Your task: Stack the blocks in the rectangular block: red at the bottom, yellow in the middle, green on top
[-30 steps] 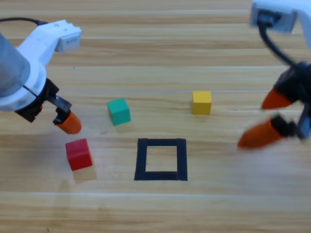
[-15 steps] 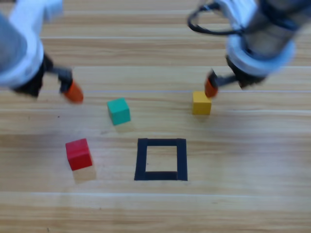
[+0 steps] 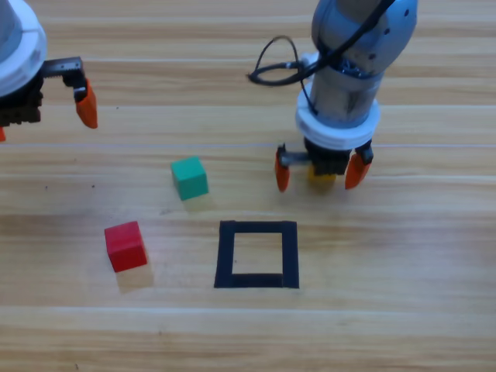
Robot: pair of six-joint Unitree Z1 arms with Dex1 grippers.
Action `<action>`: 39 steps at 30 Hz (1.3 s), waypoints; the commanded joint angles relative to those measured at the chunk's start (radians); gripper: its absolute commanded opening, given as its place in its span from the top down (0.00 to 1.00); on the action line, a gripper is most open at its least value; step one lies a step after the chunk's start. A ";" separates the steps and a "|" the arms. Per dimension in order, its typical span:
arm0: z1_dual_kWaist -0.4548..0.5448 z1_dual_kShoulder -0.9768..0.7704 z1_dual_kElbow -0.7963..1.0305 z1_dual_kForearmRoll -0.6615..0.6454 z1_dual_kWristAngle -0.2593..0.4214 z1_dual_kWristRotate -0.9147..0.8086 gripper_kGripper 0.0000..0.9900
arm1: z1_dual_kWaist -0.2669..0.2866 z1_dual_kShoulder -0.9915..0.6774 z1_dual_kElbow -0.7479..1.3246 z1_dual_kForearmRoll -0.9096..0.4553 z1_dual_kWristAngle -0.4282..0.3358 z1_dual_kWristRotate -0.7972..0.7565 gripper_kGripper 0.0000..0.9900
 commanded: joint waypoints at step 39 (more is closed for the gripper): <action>-0.105 0.239 0.178 -0.172 -0.165 -0.229 0.03 | -0.097 0.100 -0.004 -0.086 -0.073 0.070 0.82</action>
